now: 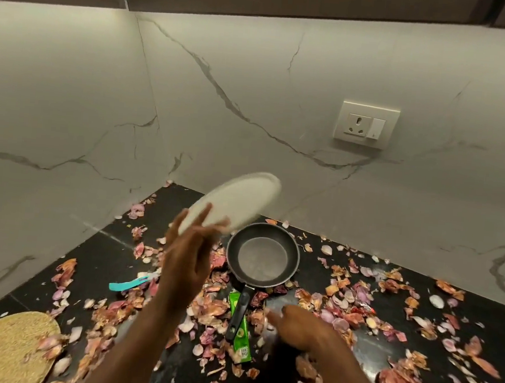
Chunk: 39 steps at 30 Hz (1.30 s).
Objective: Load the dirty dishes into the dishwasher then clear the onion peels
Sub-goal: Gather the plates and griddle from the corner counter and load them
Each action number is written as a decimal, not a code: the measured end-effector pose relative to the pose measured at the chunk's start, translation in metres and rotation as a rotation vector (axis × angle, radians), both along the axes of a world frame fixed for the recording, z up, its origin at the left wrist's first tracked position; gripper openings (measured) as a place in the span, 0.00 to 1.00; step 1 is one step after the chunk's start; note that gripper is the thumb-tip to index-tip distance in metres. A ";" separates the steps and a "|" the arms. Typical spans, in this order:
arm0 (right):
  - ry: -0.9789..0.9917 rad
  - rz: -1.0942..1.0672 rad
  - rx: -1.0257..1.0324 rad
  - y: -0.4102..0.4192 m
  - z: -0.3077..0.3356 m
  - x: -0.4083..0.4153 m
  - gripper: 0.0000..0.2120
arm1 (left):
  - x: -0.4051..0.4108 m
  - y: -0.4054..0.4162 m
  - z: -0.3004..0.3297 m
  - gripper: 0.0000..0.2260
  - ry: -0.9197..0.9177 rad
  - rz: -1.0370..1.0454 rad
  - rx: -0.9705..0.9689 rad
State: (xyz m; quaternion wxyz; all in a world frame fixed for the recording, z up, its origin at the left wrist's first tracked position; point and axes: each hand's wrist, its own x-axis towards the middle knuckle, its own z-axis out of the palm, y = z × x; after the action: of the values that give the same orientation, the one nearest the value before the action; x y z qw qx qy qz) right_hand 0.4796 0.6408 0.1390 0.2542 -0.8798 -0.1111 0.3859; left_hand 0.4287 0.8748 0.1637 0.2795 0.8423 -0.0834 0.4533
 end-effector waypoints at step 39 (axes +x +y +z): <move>-0.637 -1.804 0.951 -0.345 0.003 -0.230 0.11 | -0.064 -0.360 -0.030 0.09 1.132 -0.875 -0.561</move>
State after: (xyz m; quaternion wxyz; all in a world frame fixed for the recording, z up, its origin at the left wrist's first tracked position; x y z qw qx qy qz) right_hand 0.2494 0.2956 0.1424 0.7220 -0.5079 0.3806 -0.2756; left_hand 0.3652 0.5152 0.1336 0.6369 0.7335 -0.1352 -0.1950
